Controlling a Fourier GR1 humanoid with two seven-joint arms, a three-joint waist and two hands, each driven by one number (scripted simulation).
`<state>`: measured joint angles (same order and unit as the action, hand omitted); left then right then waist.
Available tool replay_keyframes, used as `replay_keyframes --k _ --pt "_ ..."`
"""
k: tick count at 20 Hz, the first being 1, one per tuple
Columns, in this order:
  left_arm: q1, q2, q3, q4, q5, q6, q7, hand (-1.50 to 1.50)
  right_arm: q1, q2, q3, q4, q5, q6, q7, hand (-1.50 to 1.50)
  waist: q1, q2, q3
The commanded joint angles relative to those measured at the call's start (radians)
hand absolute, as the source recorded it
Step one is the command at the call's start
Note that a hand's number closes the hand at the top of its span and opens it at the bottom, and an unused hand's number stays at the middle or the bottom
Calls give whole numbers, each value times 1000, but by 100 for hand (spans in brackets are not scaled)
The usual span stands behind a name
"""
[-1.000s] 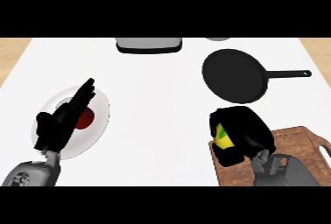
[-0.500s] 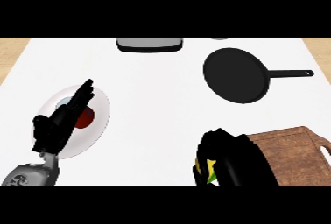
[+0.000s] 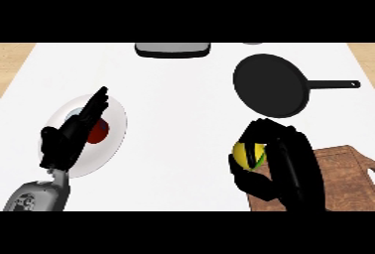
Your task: Pick the lemon from the cutting board and place it in the pan
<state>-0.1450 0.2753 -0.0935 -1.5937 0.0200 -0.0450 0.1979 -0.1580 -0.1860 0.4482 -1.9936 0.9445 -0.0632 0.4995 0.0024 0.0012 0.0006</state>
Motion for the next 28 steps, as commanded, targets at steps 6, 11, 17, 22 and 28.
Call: replay_keyframes --k 6,11,17,22,28 --pt "-8 -4 37 49 -10 -35 -43 0 -210 -9 -272 423 -102 -119 -250 150 5 2 -1" --pt "11 -46 -9 -29 -38 -14 12 0 -289 -32 -381 722 -126 -277 -455 150 11 2 0" --pt "15 -29 25 14 -35 -47 -42 0 -558 -56 -504 1102 -176 -316 -580 150 22 5 0" --pt "-42 -55 38 1 -38 -33 36 0 -587 -77 -576 1334 -225 -408 -796 150 15 5 0" --pt "-37 -49 45 84 -44 -75 -45 0 -733 -125 -651 1600 -236 -472 -924 150 29 12 1"
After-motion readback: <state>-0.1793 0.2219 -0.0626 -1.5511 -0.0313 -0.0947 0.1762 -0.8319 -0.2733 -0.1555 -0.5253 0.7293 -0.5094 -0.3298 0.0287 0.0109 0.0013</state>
